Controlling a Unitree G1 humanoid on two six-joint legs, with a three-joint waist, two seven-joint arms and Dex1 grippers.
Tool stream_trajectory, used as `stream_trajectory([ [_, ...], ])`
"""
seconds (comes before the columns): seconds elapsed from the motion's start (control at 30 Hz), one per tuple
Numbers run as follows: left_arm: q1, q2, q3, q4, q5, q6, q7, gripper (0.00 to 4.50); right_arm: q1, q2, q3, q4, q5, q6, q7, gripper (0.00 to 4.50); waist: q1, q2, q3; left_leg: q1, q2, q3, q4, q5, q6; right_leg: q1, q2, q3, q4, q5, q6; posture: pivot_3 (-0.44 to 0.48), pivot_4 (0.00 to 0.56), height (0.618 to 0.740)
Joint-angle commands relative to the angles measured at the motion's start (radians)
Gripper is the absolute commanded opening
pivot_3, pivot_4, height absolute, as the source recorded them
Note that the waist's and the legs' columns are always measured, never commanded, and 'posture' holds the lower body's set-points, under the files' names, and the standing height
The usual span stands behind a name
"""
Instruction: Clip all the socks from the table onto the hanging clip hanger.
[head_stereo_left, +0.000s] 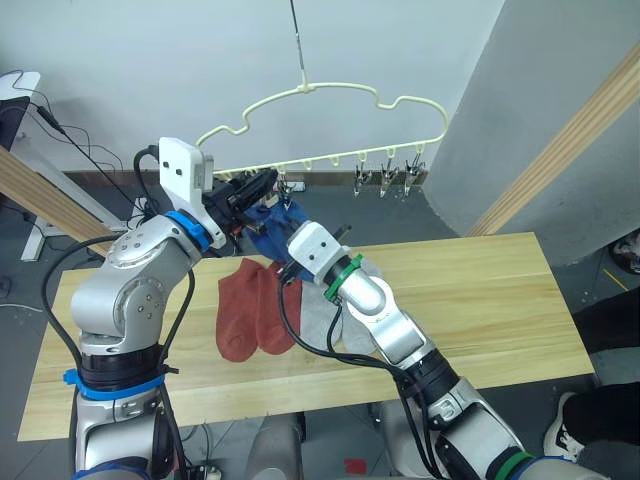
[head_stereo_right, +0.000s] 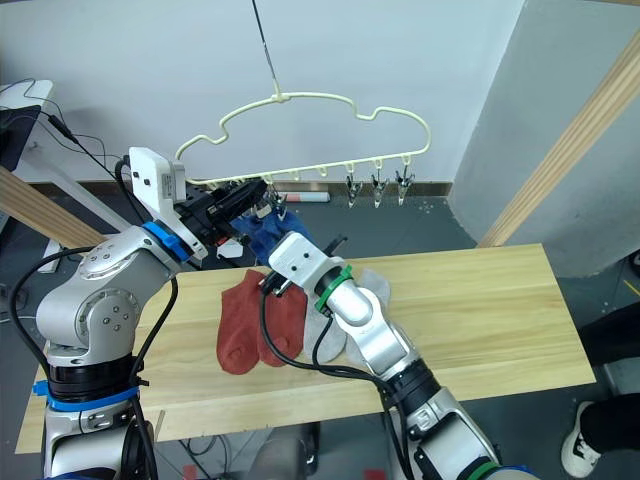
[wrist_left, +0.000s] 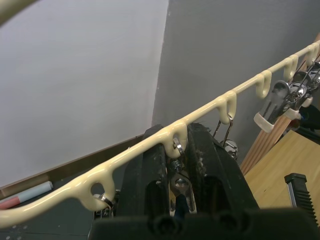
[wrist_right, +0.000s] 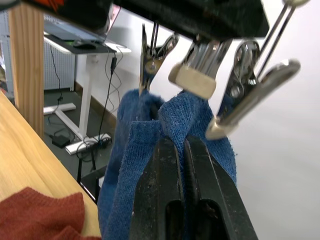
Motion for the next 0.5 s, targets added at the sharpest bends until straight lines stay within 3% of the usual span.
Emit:
stream_trajectory([
  [0.03, -0.019, -0.003, 0.004, -0.041, -0.007, -0.02, 0.004, 0.24, -0.008, 0.013, 0.02, -0.061, 0.009, -0.055, 0.015, 0.0, 0.0, 0.0, 0.0, 0.0, 0.0, 0.0, 0.0, 0.0, 0.0, 0.0, 0.0, 0.0, 0.0, 0.0, 0.0, -0.207, 0.332, 0.733],
  [0.5, -0.011, -0.007, 0.006, -0.042, -0.011, -0.008, 0.02, 0.24, -0.016, 0.021, 0.017, -0.044, 0.005, -0.089, 0.015, 0.0, 0.0, 0.0, 0.0, 0.0, 0.0, 0.0, 0.0, 0.0, 0.0, 0.0, 0.0, 0.0, 0.0, 0.0, 0.0, -0.207, 0.332, 0.733],
])
